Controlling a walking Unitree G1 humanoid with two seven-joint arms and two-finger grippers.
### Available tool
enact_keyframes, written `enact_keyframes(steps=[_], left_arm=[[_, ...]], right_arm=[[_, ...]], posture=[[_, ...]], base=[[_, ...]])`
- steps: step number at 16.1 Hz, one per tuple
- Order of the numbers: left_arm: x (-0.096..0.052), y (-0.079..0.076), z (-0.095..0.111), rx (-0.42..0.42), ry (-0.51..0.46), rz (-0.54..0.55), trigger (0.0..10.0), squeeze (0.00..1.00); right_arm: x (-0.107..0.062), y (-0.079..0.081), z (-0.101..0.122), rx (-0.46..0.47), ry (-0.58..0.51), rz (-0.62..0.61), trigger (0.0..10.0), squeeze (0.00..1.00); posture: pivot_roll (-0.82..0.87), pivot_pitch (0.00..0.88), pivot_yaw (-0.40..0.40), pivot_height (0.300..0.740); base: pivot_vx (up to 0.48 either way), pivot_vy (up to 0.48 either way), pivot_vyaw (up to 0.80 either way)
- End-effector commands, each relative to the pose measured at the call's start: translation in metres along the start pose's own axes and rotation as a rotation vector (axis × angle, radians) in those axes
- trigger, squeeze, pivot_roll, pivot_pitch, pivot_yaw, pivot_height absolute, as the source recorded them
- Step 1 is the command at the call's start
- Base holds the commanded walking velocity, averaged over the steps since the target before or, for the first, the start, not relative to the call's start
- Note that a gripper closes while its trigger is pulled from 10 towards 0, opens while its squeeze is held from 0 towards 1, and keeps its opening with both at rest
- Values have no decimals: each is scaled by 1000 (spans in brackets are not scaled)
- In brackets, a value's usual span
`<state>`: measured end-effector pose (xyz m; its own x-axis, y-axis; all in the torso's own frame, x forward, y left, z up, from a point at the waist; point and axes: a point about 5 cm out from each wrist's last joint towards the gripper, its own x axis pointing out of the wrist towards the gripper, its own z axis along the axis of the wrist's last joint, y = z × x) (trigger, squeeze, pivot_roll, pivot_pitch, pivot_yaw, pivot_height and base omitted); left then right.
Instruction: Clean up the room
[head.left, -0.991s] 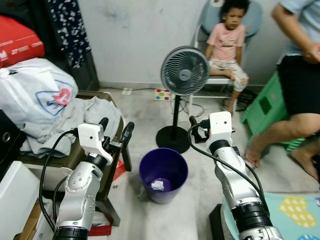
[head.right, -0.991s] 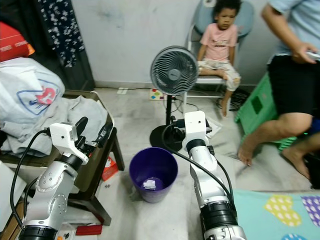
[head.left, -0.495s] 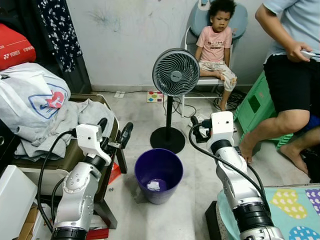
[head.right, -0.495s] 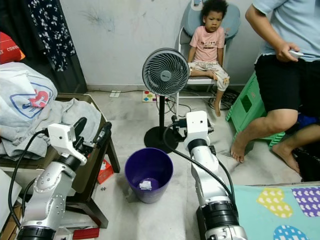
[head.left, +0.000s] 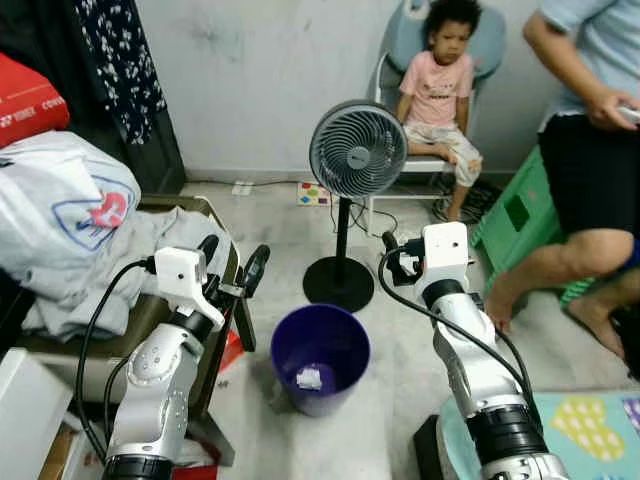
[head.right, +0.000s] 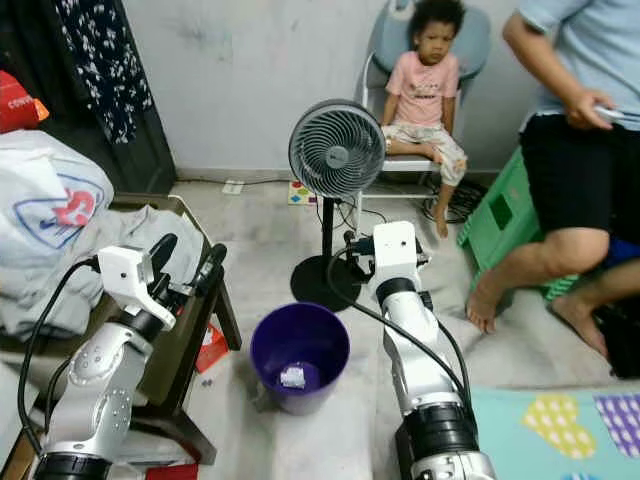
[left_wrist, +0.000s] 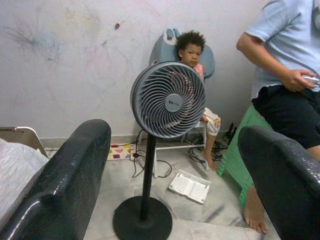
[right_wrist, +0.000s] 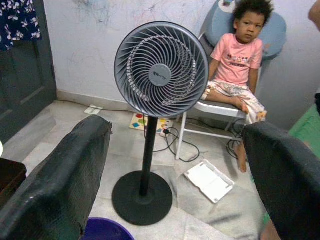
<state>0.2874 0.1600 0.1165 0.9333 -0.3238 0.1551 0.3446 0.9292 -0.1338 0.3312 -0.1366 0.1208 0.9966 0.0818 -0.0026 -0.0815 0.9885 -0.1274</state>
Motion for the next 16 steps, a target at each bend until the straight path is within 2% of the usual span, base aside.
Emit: enact_keyframes(steps=[1,11,16], left_arm=[[3,-1,3,5,-11,-15,10000,0],[3,-1,1,11,2,-23,10000,0],[4,3,0,19,12,16,10000,0]], right_arm=[[3,-1,5,-1,-21,1,10000,0],[3,1,6,-9,-30,13,10000,0],[4,1,7,-9,-40,11,10000,0]], posture=[[-51,0,12,740],[-51,0,15,740],[-49,0,13,740]], base=[[360,0,0],[333,0,0],[0,0,0]])
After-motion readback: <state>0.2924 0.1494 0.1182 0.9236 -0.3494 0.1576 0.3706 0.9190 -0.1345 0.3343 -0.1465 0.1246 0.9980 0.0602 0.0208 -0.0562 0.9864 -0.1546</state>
